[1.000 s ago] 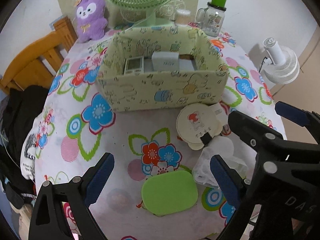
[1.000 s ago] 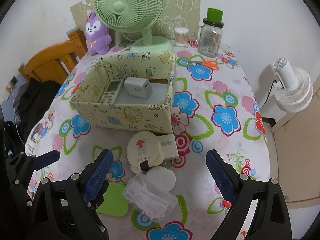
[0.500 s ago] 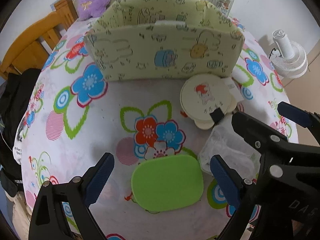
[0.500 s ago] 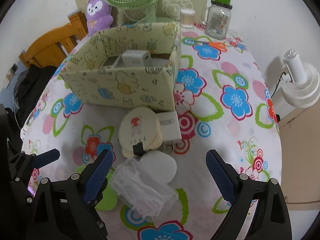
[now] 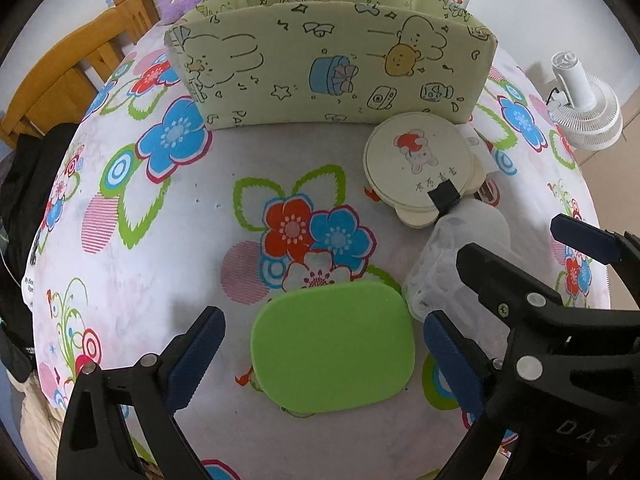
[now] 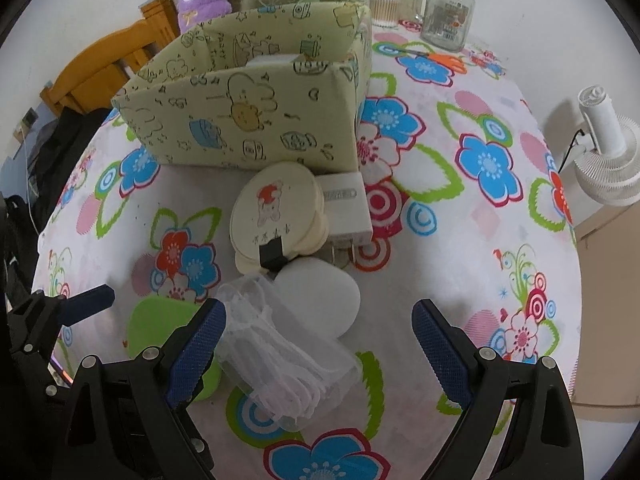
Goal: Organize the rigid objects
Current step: 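Move the right tool toward the clear plastic floss box, then grasp the clear plastic floss box with the right tool and lift it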
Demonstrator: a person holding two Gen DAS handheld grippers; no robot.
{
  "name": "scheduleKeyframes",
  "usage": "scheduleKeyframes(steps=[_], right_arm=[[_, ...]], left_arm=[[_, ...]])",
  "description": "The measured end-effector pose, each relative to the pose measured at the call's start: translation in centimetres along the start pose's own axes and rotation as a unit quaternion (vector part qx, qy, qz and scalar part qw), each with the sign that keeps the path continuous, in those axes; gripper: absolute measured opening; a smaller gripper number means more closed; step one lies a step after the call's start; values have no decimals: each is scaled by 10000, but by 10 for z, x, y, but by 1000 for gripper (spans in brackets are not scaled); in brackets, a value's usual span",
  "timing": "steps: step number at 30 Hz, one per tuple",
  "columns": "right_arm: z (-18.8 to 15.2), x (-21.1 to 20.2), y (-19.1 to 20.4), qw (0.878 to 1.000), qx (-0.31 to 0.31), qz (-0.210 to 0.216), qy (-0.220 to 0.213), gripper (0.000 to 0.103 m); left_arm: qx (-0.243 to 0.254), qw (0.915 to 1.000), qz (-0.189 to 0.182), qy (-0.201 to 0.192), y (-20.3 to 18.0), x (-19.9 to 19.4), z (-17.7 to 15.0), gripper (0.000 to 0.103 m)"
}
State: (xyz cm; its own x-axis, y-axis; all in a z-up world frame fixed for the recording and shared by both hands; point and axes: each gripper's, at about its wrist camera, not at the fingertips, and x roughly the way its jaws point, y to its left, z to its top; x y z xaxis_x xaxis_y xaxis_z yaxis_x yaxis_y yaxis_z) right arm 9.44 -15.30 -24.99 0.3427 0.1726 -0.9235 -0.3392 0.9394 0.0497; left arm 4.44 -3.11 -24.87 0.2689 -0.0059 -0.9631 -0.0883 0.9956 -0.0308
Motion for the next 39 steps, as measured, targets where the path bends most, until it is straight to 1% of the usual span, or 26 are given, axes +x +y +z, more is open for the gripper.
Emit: scheduleKeyframes(steps=[6, 16, 23, 28, 30, 31, 32, 33, 34, 35, 36, 37, 39], right_arm=[[-4, 2, 3, 10000, -43, 60, 28, 96], [-14, 11, 16, 9992, -248, 159, 278, 96], [-15, 14, 14, 9992, -147, 140, 336, 96], [-16, 24, 16, 9980, 146, 279, 544, 98], [-18, 28, 18, 9974, 238, 243, 631, 98], [-19, 30, 19, 9972, 271, 120, 683, 97], [-20, 31, 20, 9974, 269, 1, 672, 91], [-21, 28, 21, 9979, 261, -26, 597, 83], [-21, 26, 23, 9984, 236, 51, 521, 74], [-21, 25, 23, 9983, 223, 21, 535, 57], [-21, 24, 23, 9982, 204, -49, 563, 49], [-21, 25, 23, 9982, 169, -64, 571, 47], [-21, 25, 21, 9982, 187, 23, 565, 36]], left_arm=[[42, 10000, 31, 79, -2, 4, -7, 101], [114, 9998, 48, 160, -8, 15, -16, 101], [224, 9996, 82, 157, -6, 15, -18, 101], [238, 9994, 77, 232, -5, 16, -17, 101], [303, 9991, 82, 276, -4, 17, -18, 101], [342, 9989, 93, 292, -4, 18, -19, 101], [372, 9989, 81, 285, -5, 19, -20, 101], [344, 9991, 36, 253, -4, 17, -21, 101], [321, 9992, 21, 246, -4, 17, -20, 101], [374, 9990, 80, 217, -5, 16, -20, 101], [437, 9988, 134, 186, -5, 15, -19, 101], [520, 9984, 150, 174, -6, 15, -19, 101], [579, 9981, 156, 140, -8, 14, -17, 101]])
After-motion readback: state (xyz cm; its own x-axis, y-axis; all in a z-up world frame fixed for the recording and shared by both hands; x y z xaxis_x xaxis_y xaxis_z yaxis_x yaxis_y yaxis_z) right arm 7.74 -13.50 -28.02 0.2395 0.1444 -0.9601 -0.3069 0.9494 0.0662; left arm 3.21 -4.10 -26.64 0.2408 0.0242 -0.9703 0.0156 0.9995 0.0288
